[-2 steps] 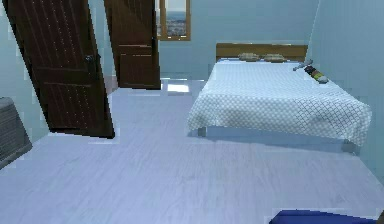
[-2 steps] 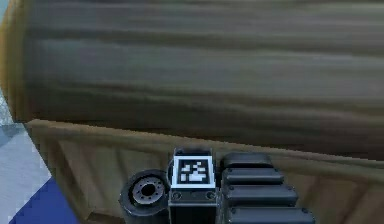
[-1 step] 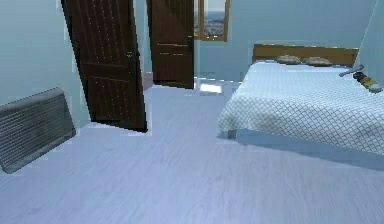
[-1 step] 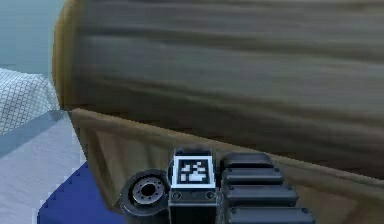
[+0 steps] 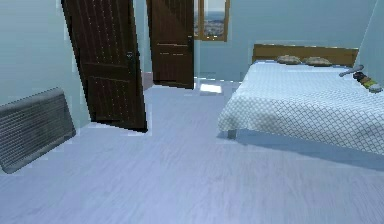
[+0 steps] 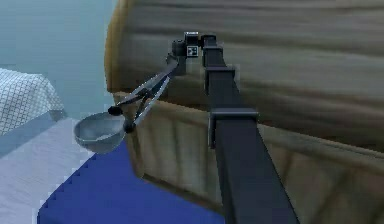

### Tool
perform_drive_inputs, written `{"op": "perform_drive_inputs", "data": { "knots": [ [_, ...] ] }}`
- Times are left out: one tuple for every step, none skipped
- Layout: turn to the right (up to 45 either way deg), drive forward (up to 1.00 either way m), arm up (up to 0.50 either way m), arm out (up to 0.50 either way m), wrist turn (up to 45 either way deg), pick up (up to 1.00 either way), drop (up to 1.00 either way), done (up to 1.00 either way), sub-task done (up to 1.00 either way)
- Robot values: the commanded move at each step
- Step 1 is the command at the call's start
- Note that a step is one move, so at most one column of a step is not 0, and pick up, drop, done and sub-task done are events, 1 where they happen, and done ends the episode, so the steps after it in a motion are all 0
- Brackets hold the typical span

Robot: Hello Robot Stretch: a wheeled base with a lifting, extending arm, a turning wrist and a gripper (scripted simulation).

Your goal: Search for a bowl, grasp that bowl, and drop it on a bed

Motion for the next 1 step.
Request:
{"op": "perform_drive_inputs", "data": {
  "knots": [
    [0.0, 0.0, 0.0, 0.0, 45.0, 0.0, 0.0, 0.0, 0.0]
  ]
}}
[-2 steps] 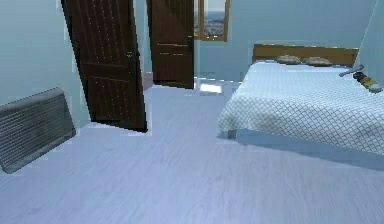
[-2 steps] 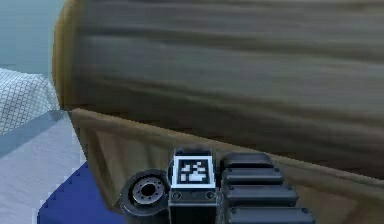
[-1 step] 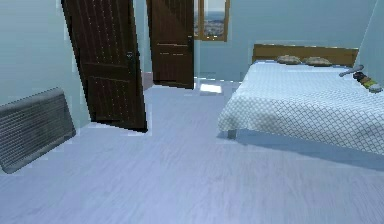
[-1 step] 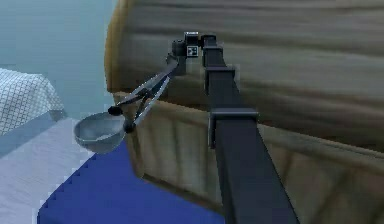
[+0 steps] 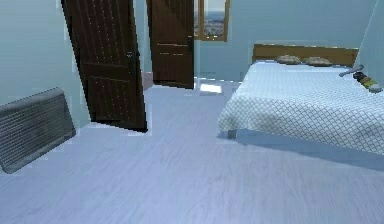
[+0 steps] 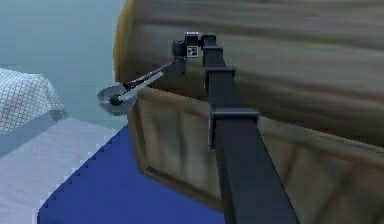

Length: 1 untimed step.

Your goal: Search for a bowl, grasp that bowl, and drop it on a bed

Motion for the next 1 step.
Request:
{"op": "perform_drive_inputs", "data": {
  "knots": [
    [0.0, 0.0, 0.0, 0.0, 45.0, 0.0, 0.0, 0.0, 0.0]
  ]
}}
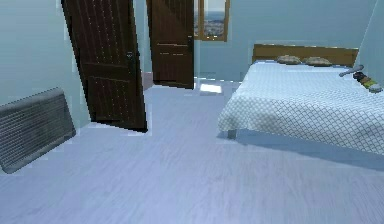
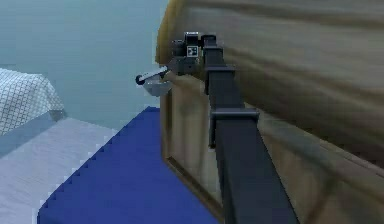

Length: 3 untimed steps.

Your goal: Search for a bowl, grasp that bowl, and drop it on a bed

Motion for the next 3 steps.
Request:
{"op": "perform_drive_inputs", "data": {
  "knots": [
    [0.0, 0.0, 0.0, 0.0, 45.0, 0.0, 0.0, 0.0, 0.0],
    [0.0, 0.0, 0.0, 0.0, 39.0, 0.0, 0.0, 0.0, 0.0],
    [0.0, 0.0, -0.26, 0.0, 0.0, 0.0, 0.0, 0.0, 0.0]
  ]
}}
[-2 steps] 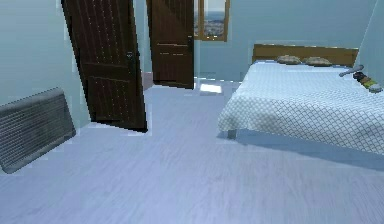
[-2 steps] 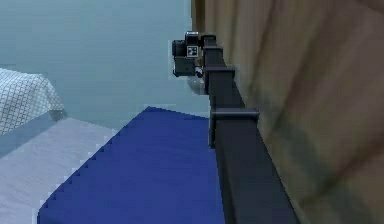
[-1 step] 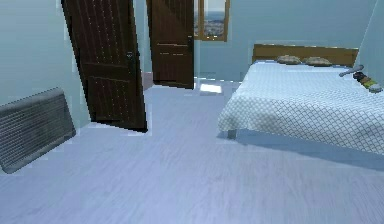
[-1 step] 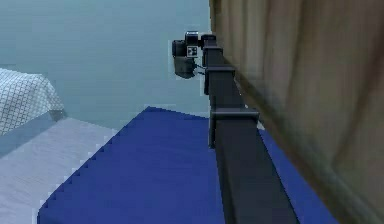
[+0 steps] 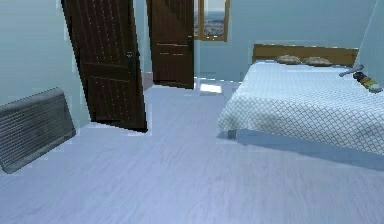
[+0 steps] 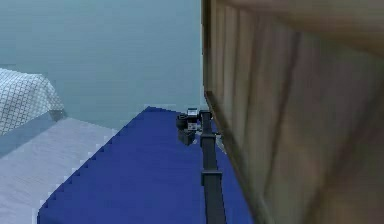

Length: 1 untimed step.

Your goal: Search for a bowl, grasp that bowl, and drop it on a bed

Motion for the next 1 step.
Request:
{"op": "perform_drive_inputs", "data": {
  "knots": [
    [0.0, 0.0, -0.32, 0.0, 0.0, 0.0, 0.0, 0.0, 0.0]
  ]
}}
